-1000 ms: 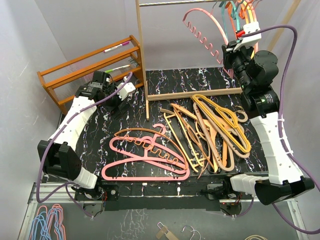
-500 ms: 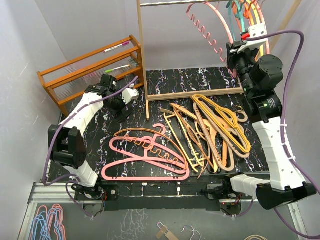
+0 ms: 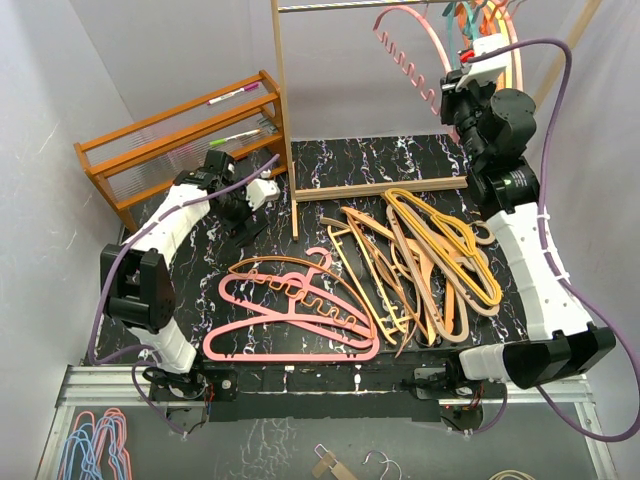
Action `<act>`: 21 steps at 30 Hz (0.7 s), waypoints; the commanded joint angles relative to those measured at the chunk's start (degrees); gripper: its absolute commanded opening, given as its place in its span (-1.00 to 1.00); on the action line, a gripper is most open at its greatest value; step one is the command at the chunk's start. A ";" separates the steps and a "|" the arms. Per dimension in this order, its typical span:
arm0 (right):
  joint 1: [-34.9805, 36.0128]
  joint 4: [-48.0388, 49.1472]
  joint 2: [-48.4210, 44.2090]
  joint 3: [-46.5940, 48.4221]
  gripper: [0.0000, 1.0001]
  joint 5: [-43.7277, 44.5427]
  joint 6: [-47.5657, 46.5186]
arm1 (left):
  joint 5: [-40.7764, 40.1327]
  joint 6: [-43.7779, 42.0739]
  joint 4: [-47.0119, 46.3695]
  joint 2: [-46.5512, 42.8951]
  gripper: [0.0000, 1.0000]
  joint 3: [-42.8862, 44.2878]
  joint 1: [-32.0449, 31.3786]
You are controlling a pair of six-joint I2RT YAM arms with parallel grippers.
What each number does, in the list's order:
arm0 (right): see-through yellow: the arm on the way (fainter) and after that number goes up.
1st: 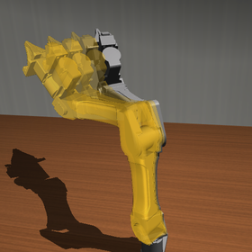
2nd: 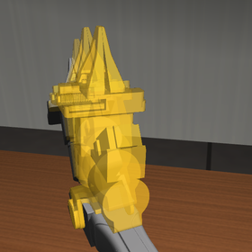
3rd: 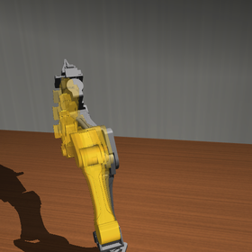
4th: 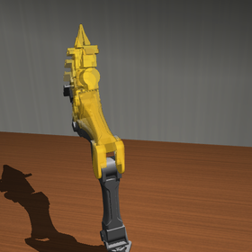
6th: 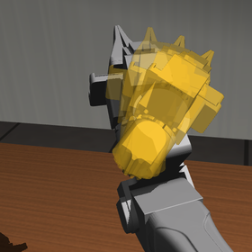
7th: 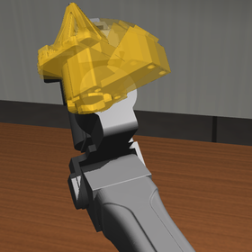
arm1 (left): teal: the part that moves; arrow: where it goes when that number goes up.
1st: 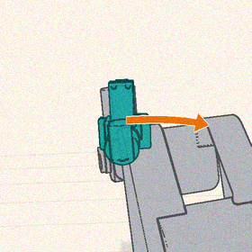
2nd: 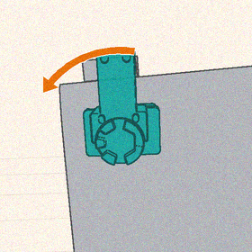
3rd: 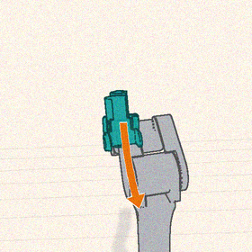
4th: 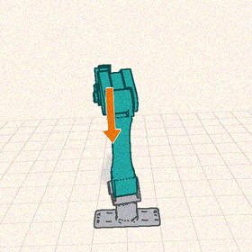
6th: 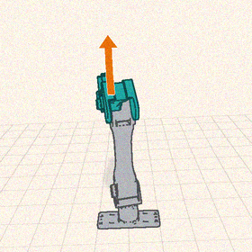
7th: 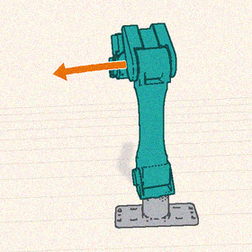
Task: Organize the hangers
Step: Place the hanger at the clothesline.
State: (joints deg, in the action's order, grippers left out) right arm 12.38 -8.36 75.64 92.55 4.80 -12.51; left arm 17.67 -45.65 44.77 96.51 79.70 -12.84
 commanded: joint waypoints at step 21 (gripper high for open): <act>0.09 0.39 -20.14 -26.10 0.98 -12.74 20.36 | 7.57 -3.75 -4.10 12.13 0.72 -0.48 -8.68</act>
State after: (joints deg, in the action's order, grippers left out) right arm 12.38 -7.66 58.41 68.34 -7.66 4.86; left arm 23.38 -50.85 41.76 106.54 78.50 -18.85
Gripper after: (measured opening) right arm 0.986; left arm 0.867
